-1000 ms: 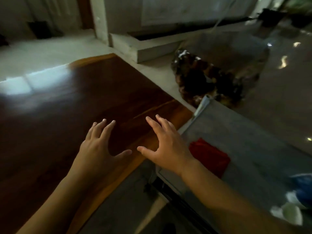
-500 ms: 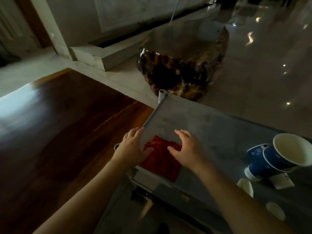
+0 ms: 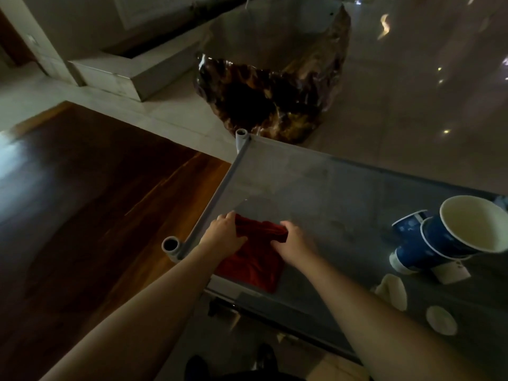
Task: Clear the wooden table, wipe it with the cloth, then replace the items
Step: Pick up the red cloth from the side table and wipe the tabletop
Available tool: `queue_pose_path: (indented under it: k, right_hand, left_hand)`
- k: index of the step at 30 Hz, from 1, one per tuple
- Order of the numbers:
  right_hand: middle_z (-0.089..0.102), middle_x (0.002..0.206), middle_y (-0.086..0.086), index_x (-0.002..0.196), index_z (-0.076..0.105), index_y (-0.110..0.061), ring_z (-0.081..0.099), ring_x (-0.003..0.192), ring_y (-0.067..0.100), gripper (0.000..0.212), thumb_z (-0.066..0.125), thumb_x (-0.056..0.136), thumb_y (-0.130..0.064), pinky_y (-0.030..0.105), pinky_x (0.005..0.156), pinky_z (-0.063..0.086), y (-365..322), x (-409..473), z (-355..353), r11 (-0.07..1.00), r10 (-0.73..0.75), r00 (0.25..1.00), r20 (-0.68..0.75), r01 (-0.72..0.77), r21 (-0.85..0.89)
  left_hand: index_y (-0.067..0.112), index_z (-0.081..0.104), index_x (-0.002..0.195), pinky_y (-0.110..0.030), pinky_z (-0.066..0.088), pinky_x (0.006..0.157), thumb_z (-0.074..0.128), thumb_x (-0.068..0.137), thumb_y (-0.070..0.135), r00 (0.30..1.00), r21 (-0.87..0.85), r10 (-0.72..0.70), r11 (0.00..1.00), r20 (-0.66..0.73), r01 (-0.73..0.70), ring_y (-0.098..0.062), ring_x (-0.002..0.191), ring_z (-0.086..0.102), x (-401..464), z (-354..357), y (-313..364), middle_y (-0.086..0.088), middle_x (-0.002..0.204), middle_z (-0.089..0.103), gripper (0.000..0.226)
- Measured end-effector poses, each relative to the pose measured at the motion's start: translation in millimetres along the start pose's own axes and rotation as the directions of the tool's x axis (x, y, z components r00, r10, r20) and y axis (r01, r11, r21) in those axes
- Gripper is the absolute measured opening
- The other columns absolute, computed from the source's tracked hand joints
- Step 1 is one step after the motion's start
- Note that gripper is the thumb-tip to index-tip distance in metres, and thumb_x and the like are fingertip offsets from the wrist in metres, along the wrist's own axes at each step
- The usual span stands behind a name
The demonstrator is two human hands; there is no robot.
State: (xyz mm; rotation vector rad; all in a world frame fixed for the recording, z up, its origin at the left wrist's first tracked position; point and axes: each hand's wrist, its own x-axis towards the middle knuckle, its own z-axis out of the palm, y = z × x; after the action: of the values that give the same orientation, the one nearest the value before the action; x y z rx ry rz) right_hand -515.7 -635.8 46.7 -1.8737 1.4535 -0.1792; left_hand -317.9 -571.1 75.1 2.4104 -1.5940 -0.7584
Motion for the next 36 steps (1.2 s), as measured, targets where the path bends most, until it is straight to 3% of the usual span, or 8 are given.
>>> queue_pose_path:
  k: [7, 12, 16, 18, 23, 25, 28, 36]
  right_hand:
    - [0.054, 0.144, 0.015, 0.150, 0.041, -0.012, 0.050, 0.132, 0.033, 0.078, 0.075, 0.086, -0.039, 0.040, 0.105, 0.041, -4, 14, 9, 0.993, 0.038, 0.999, 0.004, -0.038, -0.110]
    - [0.071, 0.099, 0.012, 0.097, 0.071, -0.017, 0.067, 0.097, 0.033, 0.020, 0.074, 0.083, -0.031, 0.039, 0.082, 0.053, -3, 20, 8, 0.996, -0.024, 0.999, 0.047, 0.028, -0.085]
    - [0.060, 0.092, 0.012, 0.083, 0.068, -0.021, 0.063, 0.089, 0.036, 0.008, 0.075, 0.080, -0.023, 0.043, 0.081, 0.052, -13, 12, 0, 0.987, -0.150, 0.989, 0.008, 0.150, -0.052]
    - [0.053, 0.085, 0.004, 0.073, 0.062, -0.028, 0.062, 0.082, 0.033, 0.020, 0.078, 0.078, -0.017, 0.038, 0.073, 0.049, -22, 6, -4, 0.980, -0.200, 0.980, -0.008, 0.200, 0.000]
    - [0.063, 0.084, 0.005, 0.080, 0.067, -0.019, 0.061, 0.075, 0.020, 0.023, 0.080, 0.075, -0.001, 0.016, 0.064, 0.040, -60, -9, -16, 0.922, -0.378, 0.926, 0.004, 0.376, 0.096]
    - [0.070, 0.081, -0.001, 0.082, 0.067, -0.024, 0.066, 0.074, 0.010, 0.023, 0.079, 0.078, -0.004, 0.019, 0.064, 0.045, -84, -16, -18, 0.901, -0.423, 0.902, 0.086, 0.408, 0.150]
    - [0.071, 0.078, -0.011, 0.086, 0.068, -0.031, 0.066, 0.074, -0.005, 0.024, 0.081, 0.079, -0.011, 0.009, 0.057, 0.046, -127, -27, -11, 0.855, -0.511, 0.847, 0.143, 0.485, 0.183]
    - [0.073, 0.086, -0.009, 0.097, 0.069, -0.031, 0.069, 0.081, -0.001, 0.020, 0.080, 0.085, -0.020, 0.018, 0.062, 0.055, -227, -59, 58, 0.778, -0.624, 0.676, 0.392, 0.582, 0.236]
  left_hand:
    - [0.020, 0.060, 0.117, -0.036, 0.053, 0.084, 0.073, 0.086, 0.035, 1.000, 0.041, 0.014, 0.999, 0.026, -0.015, -0.018, 0.097, 0.059, 16, 1, 2, 0.000, 0.107, 0.062, 0.037]
    - [0.020, 0.067, 0.113, -0.030, 0.049, 0.078, 0.069, 0.089, 0.032, 0.996, 0.072, 0.043, 0.996, 0.076, -0.048, -0.017, 0.094, 0.060, 18, 3, 1, 0.001, 0.103, 0.064, 0.026]
    - [0.023, 0.066, 0.106, -0.029, 0.045, 0.076, 0.066, 0.091, 0.032, 0.996, 0.010, 0.077, 0.997, 0.036, -0.078, -0.017, 0.094, 0.060, 6, -6, -4, 0.005, 0.098, 0.061, 0.018]
    - [0.024, 0.065, 0.110, -0.029, 0.043, 0.079, 0.065, 0.092, 0.032, 0.995, -0.035, 0.096, 0.995, -0.005, -0.096, -0.017, 0.099, 0.059, -6, -14, -7, 0.005, 0.101, 0.060, 0.019]
    - [0.027, 0.060, 0.123, -0.034, 0.048, 0.087, 0.065, 0.094, 0.034, 0.995, -0.171, 0.057, 0.983, -0.087, -0.071, -0.018, 0.107, 0.057, -51, -43, -29, 0.002, 0.117, 0.058, 0.030]
    - [0.033, 0.059, 0.122, -0.033, 0.052, 0.086, 0.065, 0.094, 0.036, 0.991, -0.277, -0.007, 0.960, -0.133, -0.030, -0.013, 0.105, 0.056, -75, -52, -42, 0.008, 0.116, 0.055, 0.029]
    - [0.034, 0.059, 0.119, -0.027, 0.052, 0.082, 0.067, 0.093, 0.036, 0.956, -0.396, -0.120, 0.918, -0.267, 0.004, -0.008, 0.099, 0.056, -115, -64, -68, 0.014, 0.110, 0.053, 0.027]
    - [0.034, 0.062, 0.117, -0.018, 0.047, 0.076, 0.067, 0.093, 0.033, 0.809, -0.528, -0.352, 0.847, -0.470, 0.063, -0.001, 0.094, 0.054, -201, -83, -164, 0.019, 0.106, 0.052, 0.024]
